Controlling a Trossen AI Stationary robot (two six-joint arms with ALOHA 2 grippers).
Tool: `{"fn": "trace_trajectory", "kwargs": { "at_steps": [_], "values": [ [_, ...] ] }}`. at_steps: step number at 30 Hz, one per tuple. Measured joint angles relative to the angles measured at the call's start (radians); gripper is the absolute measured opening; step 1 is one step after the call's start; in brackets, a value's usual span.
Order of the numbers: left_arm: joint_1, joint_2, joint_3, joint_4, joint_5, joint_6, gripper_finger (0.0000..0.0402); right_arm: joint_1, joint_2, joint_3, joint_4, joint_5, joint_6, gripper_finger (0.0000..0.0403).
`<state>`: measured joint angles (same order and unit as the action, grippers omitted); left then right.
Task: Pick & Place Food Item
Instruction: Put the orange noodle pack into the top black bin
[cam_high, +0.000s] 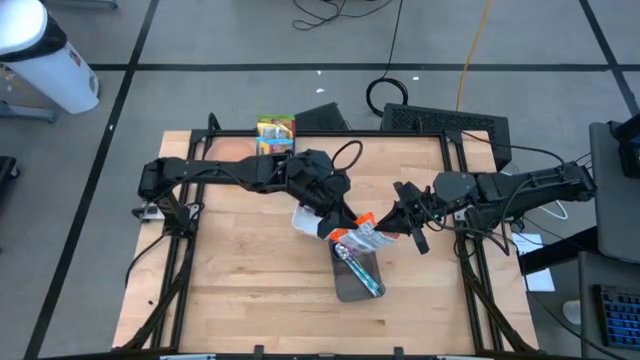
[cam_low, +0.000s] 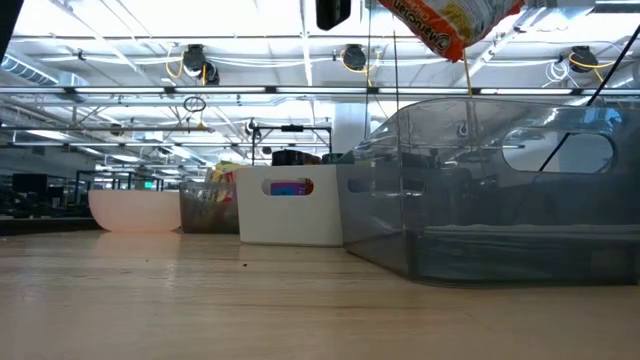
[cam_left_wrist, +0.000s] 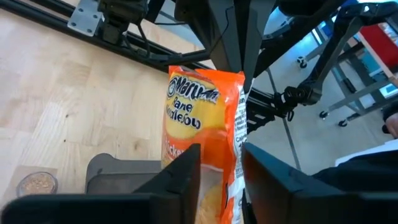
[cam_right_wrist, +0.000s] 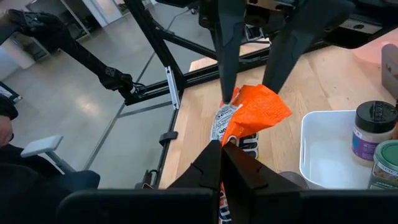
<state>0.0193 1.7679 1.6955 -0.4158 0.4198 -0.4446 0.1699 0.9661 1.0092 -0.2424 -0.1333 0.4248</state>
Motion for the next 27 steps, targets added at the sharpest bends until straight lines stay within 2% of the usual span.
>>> {"fn": "trace_trajectory", "kwargs": {
  "at_steps": [14,27],
  "values": [
    [0.0,0.0,0.0,-0.008,0.06,0.042,0.0007,0.0,0.0,0.0,0.025,0.0,0.0,0.0],
    [0.0,0.0,0.0,-0.008,0.071,0.074,0.0003,0.0,0.0,-0.001,0.044,-0.002,0.0,0.0006]
  ]
}}
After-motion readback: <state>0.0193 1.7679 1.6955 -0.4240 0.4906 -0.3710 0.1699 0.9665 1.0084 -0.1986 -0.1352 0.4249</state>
